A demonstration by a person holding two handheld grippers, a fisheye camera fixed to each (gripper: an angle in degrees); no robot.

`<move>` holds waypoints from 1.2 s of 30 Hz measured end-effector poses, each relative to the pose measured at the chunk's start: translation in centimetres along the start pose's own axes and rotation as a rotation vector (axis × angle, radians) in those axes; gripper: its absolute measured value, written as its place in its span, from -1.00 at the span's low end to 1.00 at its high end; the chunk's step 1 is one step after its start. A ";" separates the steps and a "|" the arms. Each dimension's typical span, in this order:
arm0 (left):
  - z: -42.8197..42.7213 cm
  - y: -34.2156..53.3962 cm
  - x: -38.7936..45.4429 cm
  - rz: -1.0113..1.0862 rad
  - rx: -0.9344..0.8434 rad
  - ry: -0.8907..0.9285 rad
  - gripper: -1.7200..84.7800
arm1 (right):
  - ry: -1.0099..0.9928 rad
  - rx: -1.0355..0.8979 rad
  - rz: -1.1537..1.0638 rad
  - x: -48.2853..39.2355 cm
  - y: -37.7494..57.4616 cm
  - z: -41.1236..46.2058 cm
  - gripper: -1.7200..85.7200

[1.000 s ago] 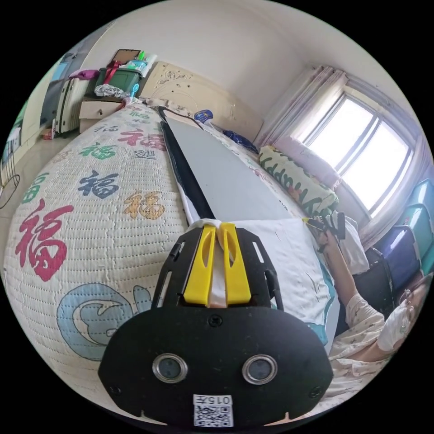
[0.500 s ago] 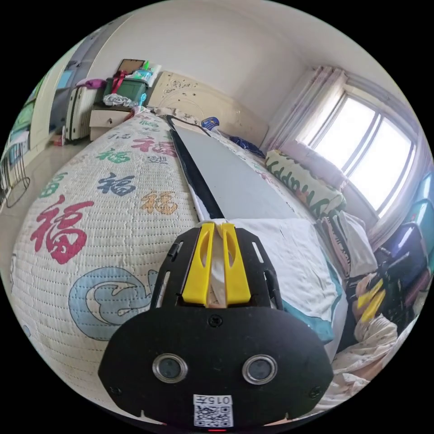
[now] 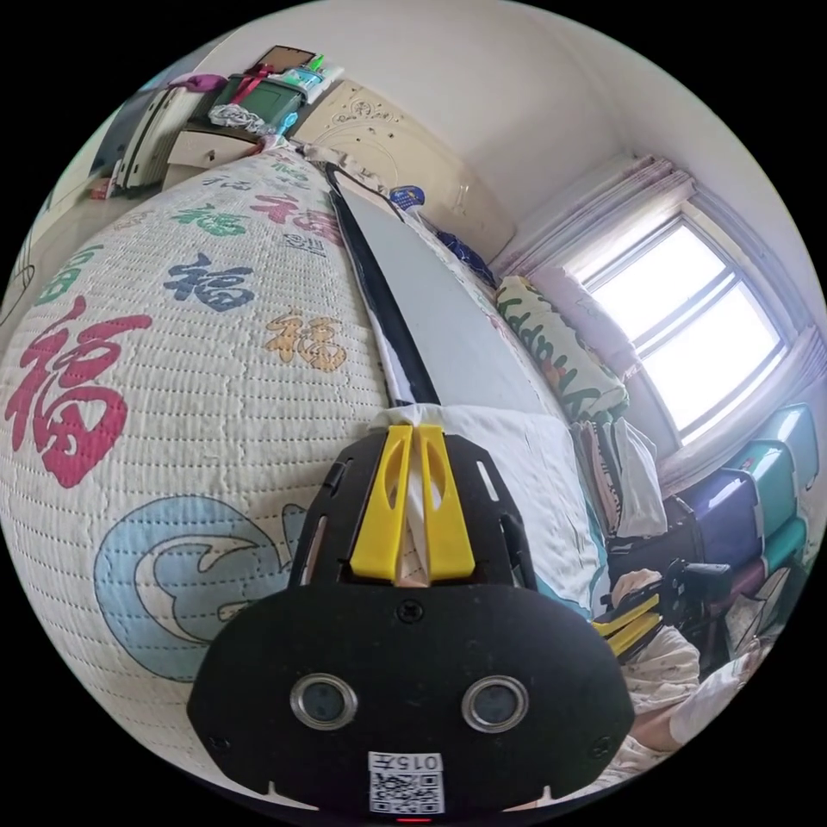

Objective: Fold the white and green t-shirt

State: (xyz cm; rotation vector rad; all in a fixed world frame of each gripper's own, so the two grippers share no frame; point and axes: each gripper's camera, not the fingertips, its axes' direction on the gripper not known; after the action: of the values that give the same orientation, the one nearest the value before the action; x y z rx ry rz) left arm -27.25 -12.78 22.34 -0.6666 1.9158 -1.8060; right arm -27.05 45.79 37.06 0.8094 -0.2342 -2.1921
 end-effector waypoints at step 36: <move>-5.6 47.3 -6.0 1.467 -0.403 0.404 -0.78 | 0.134 0.118 0.177 1.7 29.7 -8.1 -0.74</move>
State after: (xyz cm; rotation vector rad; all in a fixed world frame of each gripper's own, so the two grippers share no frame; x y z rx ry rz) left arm -28.46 -2.82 -24.62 0.9206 2.0184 -0.5990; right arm -4.92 24.93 41.94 0.9590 -0.3573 -1.9647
